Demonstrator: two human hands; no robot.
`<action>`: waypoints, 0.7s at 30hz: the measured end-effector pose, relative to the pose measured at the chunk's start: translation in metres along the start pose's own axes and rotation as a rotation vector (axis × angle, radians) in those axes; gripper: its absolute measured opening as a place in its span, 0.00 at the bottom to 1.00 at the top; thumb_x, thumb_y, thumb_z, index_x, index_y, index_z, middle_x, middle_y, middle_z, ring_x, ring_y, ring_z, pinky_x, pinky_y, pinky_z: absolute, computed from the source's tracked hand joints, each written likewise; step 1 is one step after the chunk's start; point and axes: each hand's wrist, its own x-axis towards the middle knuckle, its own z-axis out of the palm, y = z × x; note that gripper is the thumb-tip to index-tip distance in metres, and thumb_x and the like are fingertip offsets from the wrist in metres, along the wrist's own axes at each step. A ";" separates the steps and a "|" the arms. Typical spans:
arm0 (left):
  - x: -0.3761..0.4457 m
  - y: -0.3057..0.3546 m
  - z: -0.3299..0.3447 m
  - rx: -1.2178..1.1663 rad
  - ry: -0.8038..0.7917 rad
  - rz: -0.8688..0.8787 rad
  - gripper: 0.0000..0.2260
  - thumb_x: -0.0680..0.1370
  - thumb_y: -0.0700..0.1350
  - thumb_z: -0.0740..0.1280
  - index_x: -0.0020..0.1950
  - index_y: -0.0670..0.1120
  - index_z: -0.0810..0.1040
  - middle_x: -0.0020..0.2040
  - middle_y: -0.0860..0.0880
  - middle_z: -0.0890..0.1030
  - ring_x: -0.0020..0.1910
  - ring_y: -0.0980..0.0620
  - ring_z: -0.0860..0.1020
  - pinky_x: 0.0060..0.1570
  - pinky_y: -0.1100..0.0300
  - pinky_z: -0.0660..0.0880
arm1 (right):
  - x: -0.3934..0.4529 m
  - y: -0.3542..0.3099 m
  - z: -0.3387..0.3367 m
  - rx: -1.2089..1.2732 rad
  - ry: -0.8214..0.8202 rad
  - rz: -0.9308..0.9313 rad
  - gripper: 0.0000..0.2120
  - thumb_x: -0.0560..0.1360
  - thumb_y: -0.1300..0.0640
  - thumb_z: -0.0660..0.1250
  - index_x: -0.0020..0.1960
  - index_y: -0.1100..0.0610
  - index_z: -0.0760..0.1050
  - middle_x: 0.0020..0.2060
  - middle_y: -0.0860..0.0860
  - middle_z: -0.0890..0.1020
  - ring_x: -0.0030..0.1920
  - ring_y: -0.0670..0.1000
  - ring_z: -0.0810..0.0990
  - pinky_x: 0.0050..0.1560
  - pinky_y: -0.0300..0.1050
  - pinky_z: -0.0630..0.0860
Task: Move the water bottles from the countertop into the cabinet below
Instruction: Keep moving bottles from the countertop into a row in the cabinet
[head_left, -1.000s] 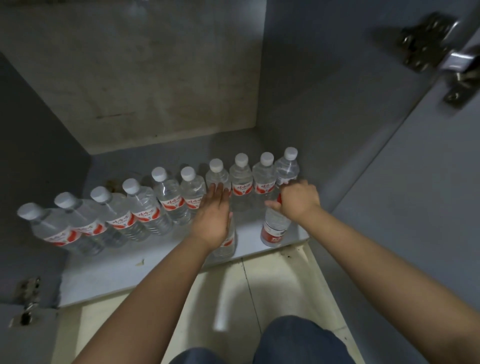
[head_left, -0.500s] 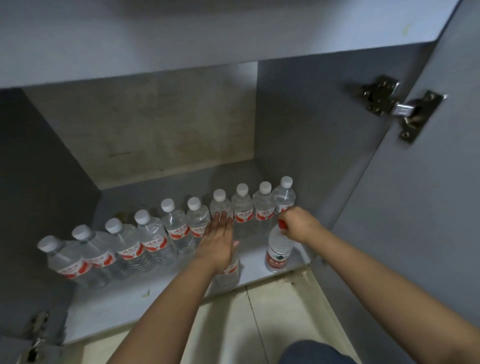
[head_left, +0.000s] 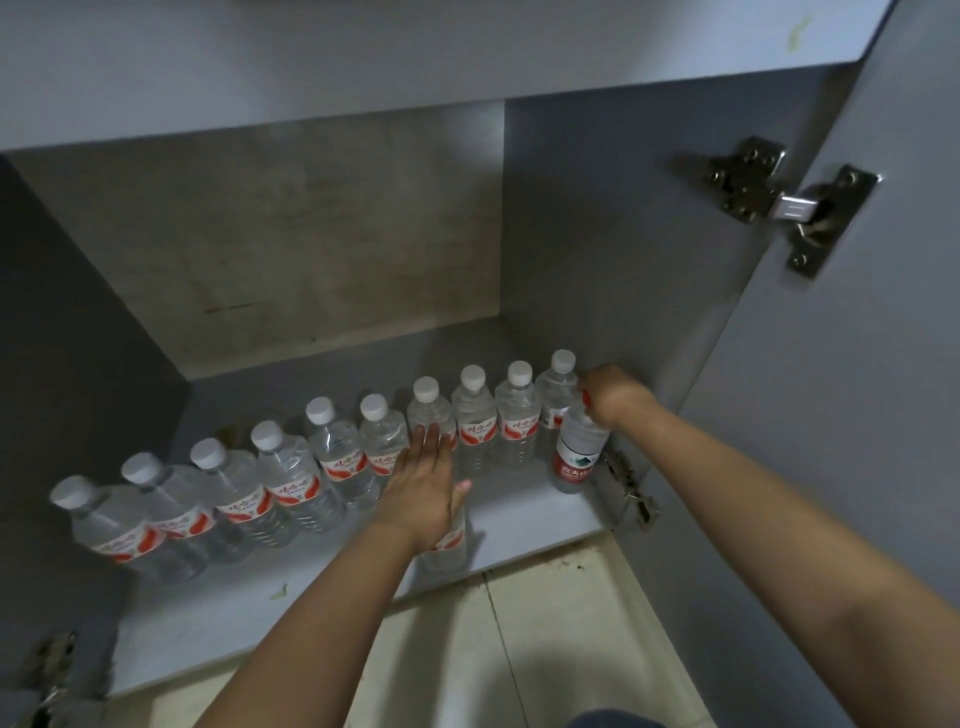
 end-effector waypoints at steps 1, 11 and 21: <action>0.001 0.000 0.001 -0.004 0.013 -0.003 0.29 0.81 0.52 0.49 0.75 0.42 0.40 0.77 0.41 0.39 0.76 0.45 0.37 0.75 0.54 0.39 | 0.002 0.001 0.002 0.000 0.003 0.005 0.16 0.76 0.60 0.62 0.62 0.65 0.72 0.63 0.62 0.76 0.63 0.61 0.76 0.60 0.47 0.74; 0.005 0.000 0.000 0.046 0.015 0.009 0.28 0.82 0.50 0.50 0.75 0.39 0.41 0.77 0.39 0.41 0.76 0.43 0.39 0.75 0.53 0.41 | 0.008 0.005 0.015 0.061 0.055 0.012 0.13 0.78 0.62 0.59 0.60 0.66 0.72 0.62 0.63 0.76 0.61 0.61 0.76 0.59 0.48 0.73; 0.003 0.002 0.002 0.046 0.028 0.007 0.28 0.82 0.49 0.51 0.75 0.39 0.41 0.77 0.39 0.42 0.76 0.43 0.40 0.75 0.53 0.42 | 0.017 0.010 0.021 0.047 0.098 -0.043 0.14 0.80 0.61 0.56 0.64 0.64 0.70 0.62 0.63 0.75 0.61 0.60 0.75 0.59 0.47 0.73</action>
